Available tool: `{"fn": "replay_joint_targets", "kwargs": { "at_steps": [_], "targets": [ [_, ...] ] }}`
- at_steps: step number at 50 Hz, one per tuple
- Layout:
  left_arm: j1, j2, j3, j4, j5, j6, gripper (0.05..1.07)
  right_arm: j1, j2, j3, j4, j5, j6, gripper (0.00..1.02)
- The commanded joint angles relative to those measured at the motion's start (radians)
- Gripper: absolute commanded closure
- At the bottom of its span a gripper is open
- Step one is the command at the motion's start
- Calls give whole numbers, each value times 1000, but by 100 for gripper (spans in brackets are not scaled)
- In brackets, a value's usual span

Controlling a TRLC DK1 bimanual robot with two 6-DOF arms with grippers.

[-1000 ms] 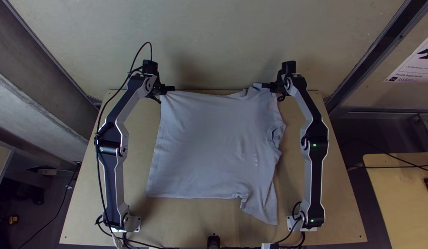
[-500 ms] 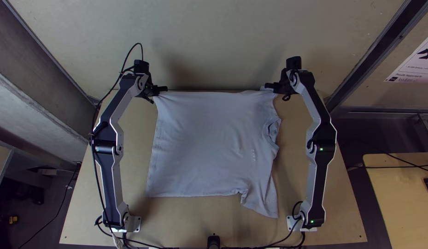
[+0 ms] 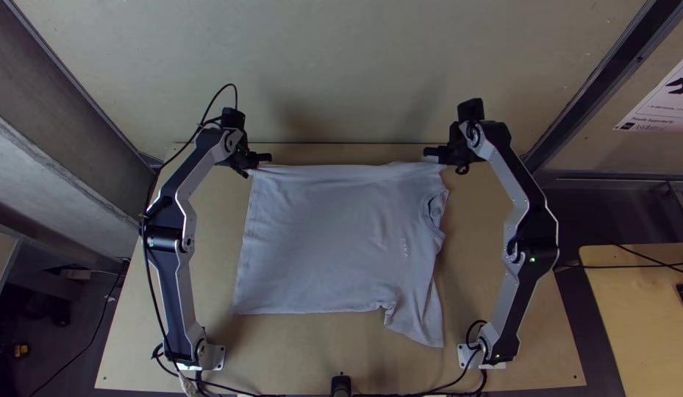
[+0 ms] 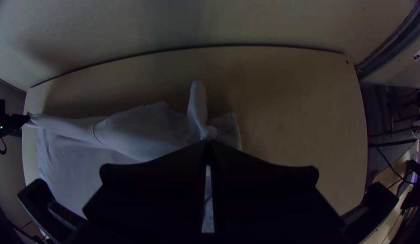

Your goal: Fold the t-shirt

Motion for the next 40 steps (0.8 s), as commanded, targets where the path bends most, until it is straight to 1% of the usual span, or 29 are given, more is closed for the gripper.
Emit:
{"fn": "replay_joint_targets", "kwargs": {
  "at_steps": [1,7,17,32,40],
  "targets": [
    [7,-90,-62,3,9,2,105,-1,-88,-93,5,13,-7,100],
    [10,-150,-139,13,16,15,105,5,-164,-204,24,13,-9,100],
    [16,-254,-310,76,30,27,105,10,-266,-371,71,14,-6,100],
    [13,-395,-593,182,35,30,105,11,-352,-546,123,13,3,100],
    [10,-424,-689,224,35,30,105,13,-371,-641,166,13,2,100]
  ]
}}
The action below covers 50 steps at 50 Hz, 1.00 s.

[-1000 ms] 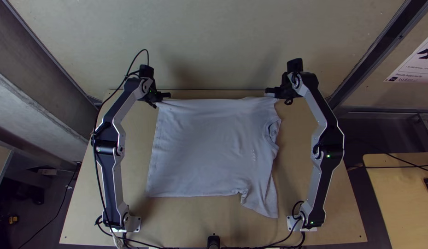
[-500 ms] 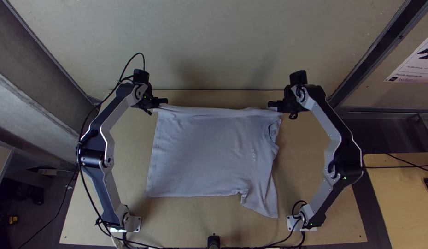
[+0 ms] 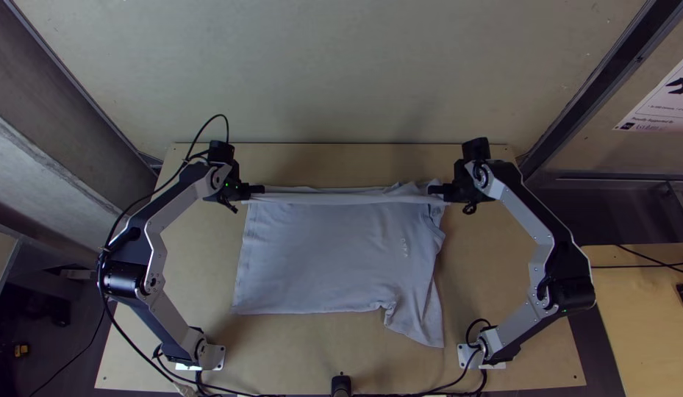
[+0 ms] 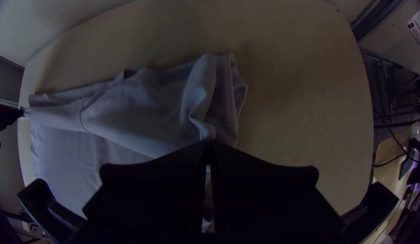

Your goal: Fold the t-shirt

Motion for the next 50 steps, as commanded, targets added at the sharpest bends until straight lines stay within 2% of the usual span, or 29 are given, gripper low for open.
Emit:
{"fn": "replay_joint_targets", "kwargs": {
  "at_steps": [1,14,16,19,21,24,25,27,30,31,35,41,50],
  "targets": [
    [8,-41,-73,21,-6,10,105,3,-31,-73,22,13,1,100],
    [-1,-39,-179,87,-6,20,104,1,-14,-193,116,13,1,100],
    [-1,-38,-187,92,-6,20,98,0,-5,-194,116,15,0,97],
    [-3,-35,-196,90,-2,20,68,-3,0,-194,116,19,1,82],
    [-3,-30,-196,86,2,21,51,-8,0,-196,114,21,4,63],
    [-1,-32,-187,70,5,23,37,-19,-8,-194,113,35,31,26],
    [0,-35,-184,67,9,23,33,-22,-12,-194,111,39,32,18],
    [3,-43,-179,61,15,24,27,-25,-23,-191,103,41,34,10],
    [14,-58,-165,46,49,26,11,-29,-46,-185,100,41,34,9],
    [22,-59,-161,41,61,26,10,-32,-58,-183,100,41,32,9],
    [41,-78,-127,-8,124,32,10,-40,-108,-188,100,41,32,4],
    [48,-139,-124,-6,130,55,10,-51,-175,-188,100,41,27,4],
    [46,-211,-115,-86,144,102,10,-62,-278,-188,41,41,18,4]
  ]
}}
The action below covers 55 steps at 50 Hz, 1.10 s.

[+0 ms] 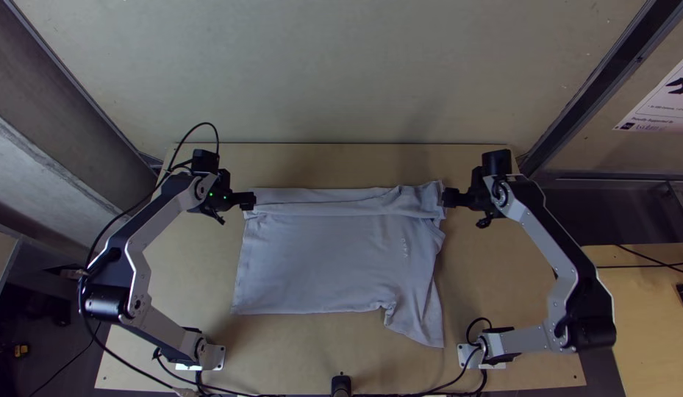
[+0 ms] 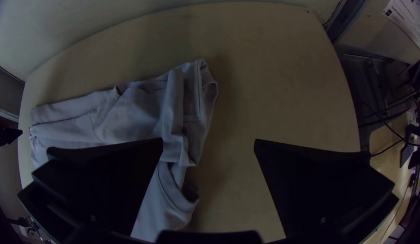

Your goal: Fold the t-shirt

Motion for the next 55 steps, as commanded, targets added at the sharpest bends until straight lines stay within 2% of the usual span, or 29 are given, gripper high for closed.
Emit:
{"fn": "replay_joint_targets", "kwargs": {
  "at_steps": [1,11,20,30,53,55],
  "targets": [
    [2,-73,9,-44,11,45,10,-17,-68,-11,-42,13,3,4],
    [0,-176,-13,-201,-2,100,10,-38,-207,-26,-128,13,3,4],
    [0,-308,-113,-291,-9,137,10,14,-292,-22,-320,12,6,4],
    [-26,-452,-269,-370,-11,196,10,77,-371,-62,-476,9,92,4],
    [-144,-602,-521,-477,-84,241,11,131,-465,-212,-498,-4,103,7],
    [-162,-604,-531,-483,-84,238,17,140,-465,-227,-498,-8,103,7]
  ]
}}
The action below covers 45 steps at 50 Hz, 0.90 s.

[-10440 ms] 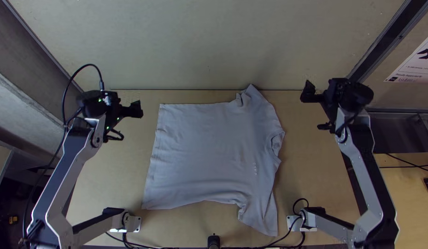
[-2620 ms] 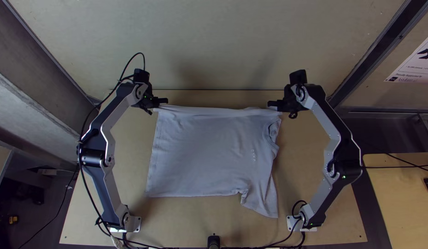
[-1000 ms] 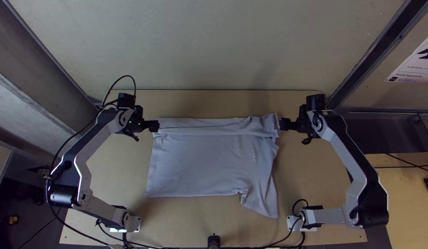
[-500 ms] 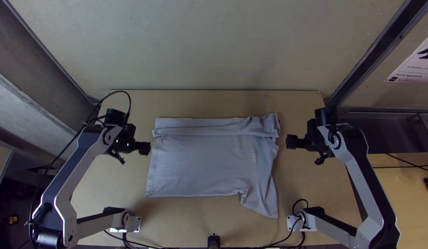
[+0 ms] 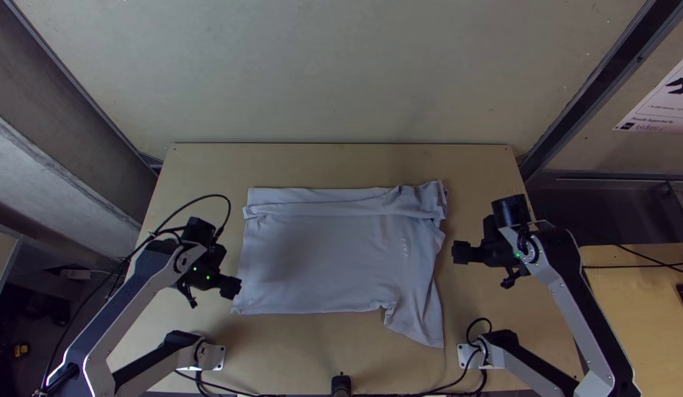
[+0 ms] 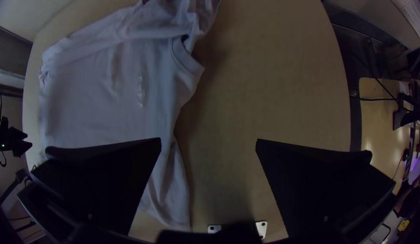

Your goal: Fold the t-shirt

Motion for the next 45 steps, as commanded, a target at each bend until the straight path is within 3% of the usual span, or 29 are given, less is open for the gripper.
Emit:
{"fn": "replay_joint_targets", "kwargs": {
  "at_steps": [1,13,24,30,45],
  "targets": [
    [-50,-19,-46,-31,-8,13,20,23,-8,-52,-13,-9,28,7],
    [-208,24,-75,-53,-12,-84,21,32,19,-121,-18,-17,26,7],
    [-217,119,-75,-64,-23,-105,22,37,22,-173,-18,-28,24,7],
    [-217,159,-75,-62,-26,-105,33,37,19,-187,-18,-28,23,7],
    [-262,311,-71,-67,-26,-165,33,53,9,-256,-21,-43,18,10]
  ]
}}
